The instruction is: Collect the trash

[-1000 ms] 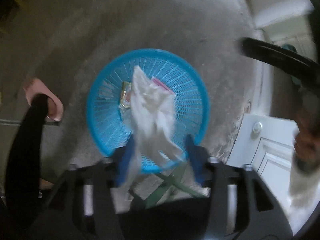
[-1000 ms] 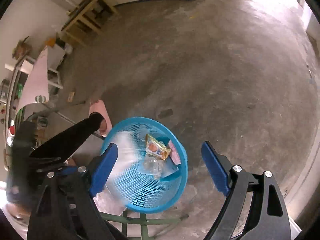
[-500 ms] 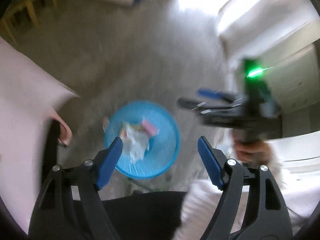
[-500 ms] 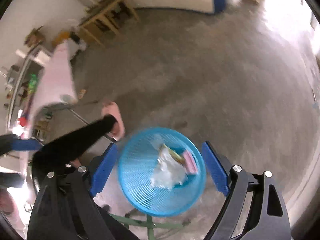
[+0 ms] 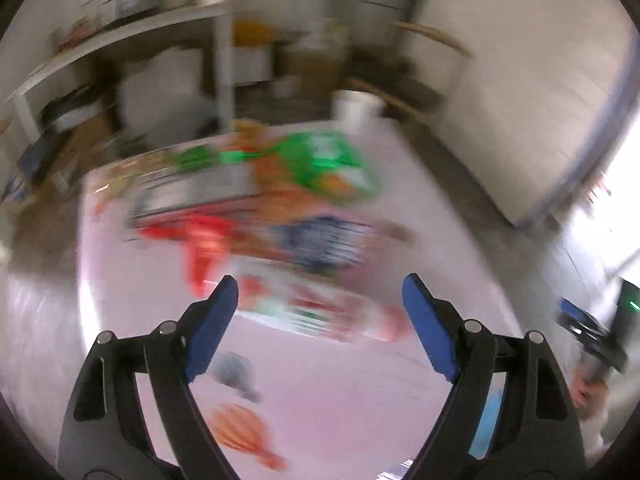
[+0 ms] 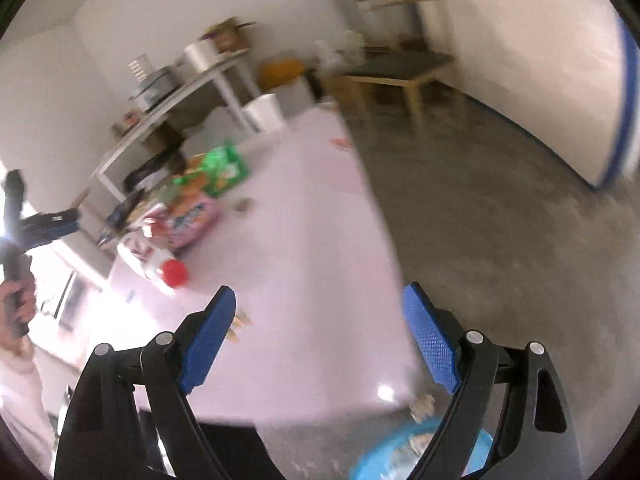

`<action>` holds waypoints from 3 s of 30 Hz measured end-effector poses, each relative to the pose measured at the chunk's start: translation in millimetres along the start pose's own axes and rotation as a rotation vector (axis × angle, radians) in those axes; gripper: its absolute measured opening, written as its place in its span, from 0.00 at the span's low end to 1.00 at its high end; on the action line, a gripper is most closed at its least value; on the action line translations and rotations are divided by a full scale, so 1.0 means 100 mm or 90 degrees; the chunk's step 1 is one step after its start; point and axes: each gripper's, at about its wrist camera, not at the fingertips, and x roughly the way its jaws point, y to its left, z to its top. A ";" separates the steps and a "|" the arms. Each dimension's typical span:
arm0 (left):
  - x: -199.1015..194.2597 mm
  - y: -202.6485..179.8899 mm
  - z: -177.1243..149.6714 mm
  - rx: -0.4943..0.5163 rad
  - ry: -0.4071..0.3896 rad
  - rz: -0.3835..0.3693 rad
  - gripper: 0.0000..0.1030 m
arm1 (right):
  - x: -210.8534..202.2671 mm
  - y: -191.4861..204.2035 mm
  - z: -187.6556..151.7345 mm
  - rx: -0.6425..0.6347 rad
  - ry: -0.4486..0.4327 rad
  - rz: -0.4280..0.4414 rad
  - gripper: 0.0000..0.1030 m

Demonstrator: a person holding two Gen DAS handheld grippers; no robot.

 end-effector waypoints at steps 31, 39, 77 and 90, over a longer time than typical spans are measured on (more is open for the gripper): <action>1.46 1.34 0.00 0.010 0.150 0.033 0.33 | 1.86 2.40 1.12 -0.339 0.098 0.147 0.83; 0.91 1.67 -0.27 -0.074 0.083 -0.018 0.29 | 2.51 3.50 1.30 -0.610 0.144 0.165 0.90; 0.84 1.74 -0.53 -0.102 0.039 -0.077 0.31 | 3.05 4.30 0.80 -0.971 0.127 0.158 0.75; 0.76 1.81 -0.60 -0.112 0.032 -0.080 0.31 | 3.72 4.56 0.44 -0.975 0.209 0.034 0.05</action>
